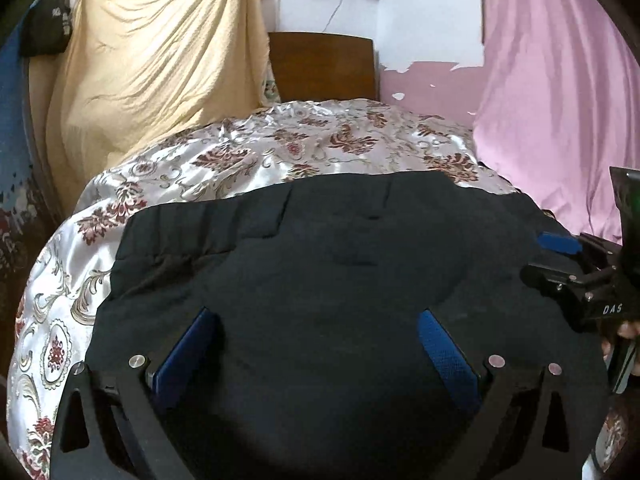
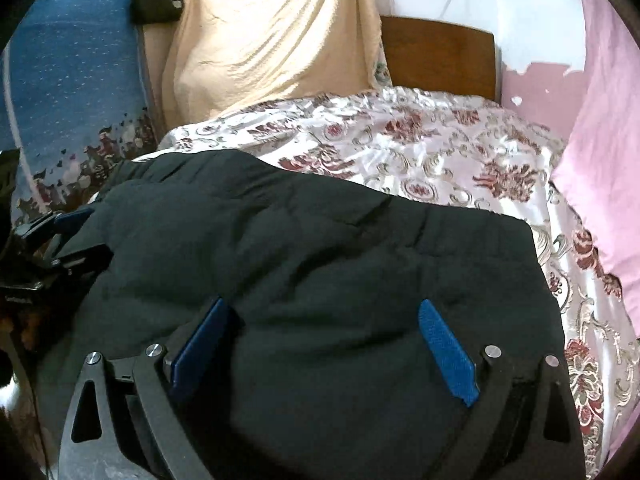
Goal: Fold large clothes
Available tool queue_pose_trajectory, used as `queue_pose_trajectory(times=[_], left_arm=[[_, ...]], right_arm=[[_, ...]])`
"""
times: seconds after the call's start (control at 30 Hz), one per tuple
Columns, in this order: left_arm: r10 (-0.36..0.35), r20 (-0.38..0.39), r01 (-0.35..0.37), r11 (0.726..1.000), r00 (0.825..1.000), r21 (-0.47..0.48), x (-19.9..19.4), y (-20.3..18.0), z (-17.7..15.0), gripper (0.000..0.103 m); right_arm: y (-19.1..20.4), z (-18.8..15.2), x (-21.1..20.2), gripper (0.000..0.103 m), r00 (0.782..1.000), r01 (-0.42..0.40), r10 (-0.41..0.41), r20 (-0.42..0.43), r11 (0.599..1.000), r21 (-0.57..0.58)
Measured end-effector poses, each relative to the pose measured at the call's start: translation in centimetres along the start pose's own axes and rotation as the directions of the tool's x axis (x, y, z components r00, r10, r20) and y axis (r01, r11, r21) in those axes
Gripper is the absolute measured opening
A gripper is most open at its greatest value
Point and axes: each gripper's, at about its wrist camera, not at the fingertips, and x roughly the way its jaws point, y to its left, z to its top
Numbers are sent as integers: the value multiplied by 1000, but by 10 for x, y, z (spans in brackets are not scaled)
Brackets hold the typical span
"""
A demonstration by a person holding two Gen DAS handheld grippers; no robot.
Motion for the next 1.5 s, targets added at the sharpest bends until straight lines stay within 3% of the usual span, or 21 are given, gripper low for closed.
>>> queue_pose_trajectory(times=[0.2, 0.33, 0.57, 0.93, 1.5], left_arm=[[-55, -26, 51, 988, 998, -148, 17, 36, -6, 103], [-88, -59, 76, 980, 994, -186, 33, 43, -6, 103], [-98, -37, 89, 976, 994, -201, 45, 43, -9, 103], [-106, 24, 109, 972, 994, -210, 43, 42, -14, 103], [-98, 51, 107, 973, 994, -206, 45, 43, -19, 103]], right_arm=[[-17, 8, 18, 99, 1000, 3, -3, -14, 999, 41], [-33, 9, 45, 102, 997, -49, 55, -53, 993, 111], [-47, 3, 71, 102, 990, -112, 125, -64, 978, 177], [-58, -10, 82, 102, 976, -213, 219, 8, 943, 254], [-63, -16, 88, 102, 972, -232, 234, 25, 936, 265]])
